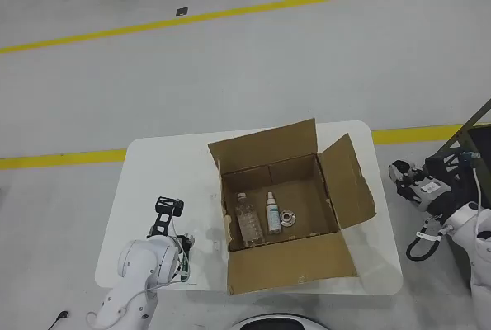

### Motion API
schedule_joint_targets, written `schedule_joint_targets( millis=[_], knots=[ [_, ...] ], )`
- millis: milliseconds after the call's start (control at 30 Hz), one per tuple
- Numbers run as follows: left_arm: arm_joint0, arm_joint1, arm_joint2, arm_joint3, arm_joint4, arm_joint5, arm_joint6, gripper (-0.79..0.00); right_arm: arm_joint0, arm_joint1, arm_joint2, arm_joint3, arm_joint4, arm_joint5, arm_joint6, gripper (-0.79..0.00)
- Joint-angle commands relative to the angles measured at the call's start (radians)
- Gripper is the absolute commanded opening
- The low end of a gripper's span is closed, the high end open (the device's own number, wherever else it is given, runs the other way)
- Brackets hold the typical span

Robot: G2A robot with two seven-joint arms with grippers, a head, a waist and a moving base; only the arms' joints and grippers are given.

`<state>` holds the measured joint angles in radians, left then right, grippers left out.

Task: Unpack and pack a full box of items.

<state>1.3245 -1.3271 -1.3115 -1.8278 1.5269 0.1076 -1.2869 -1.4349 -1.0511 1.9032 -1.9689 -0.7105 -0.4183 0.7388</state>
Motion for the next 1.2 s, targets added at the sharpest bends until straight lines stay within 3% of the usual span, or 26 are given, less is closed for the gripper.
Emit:
schedule_joint_targets(
  millis=[0,933,967,1000,1033,1167],
  knots=[
    [0.000,0.000,0.000,0.000,0.000,0.000,0.000,0.000,0.000,0.000,0.000,0.000,0.000,0.000,0.000,-0.785],
    [0.000,0.000,0.000,0.000,0.000,0.000,0.000,0.000,0.000,0.000,0.000,0.000,0.000,0.000,0.000,-0.785],
    [0.000,0.000,0.000,0.000,0.000,0.000,0.000,-0.163,0.000,0.000,0.000,0.000,0.000,0.000,0.000,-0.785],
    [0.000,0.000,0.000,0.000,0.000,0.000,0.000,-0.625,0.000,0.000,0.000,0.000,0.000,0.000,0.000,-0.785],
    [0.000,0.000,0.000,0.000,0.000,0.000,0.000,-0.785,0.000,0.000,0.000,0.000,0.000,0.000,0.000,-0.785],
    [0.000,0.000,0.000,0.000,0.000,0.000,0.000,-0.785,0.000,0.000,0.000,0.000,0.000,0.000,0.000,-0.785]
  ],
)
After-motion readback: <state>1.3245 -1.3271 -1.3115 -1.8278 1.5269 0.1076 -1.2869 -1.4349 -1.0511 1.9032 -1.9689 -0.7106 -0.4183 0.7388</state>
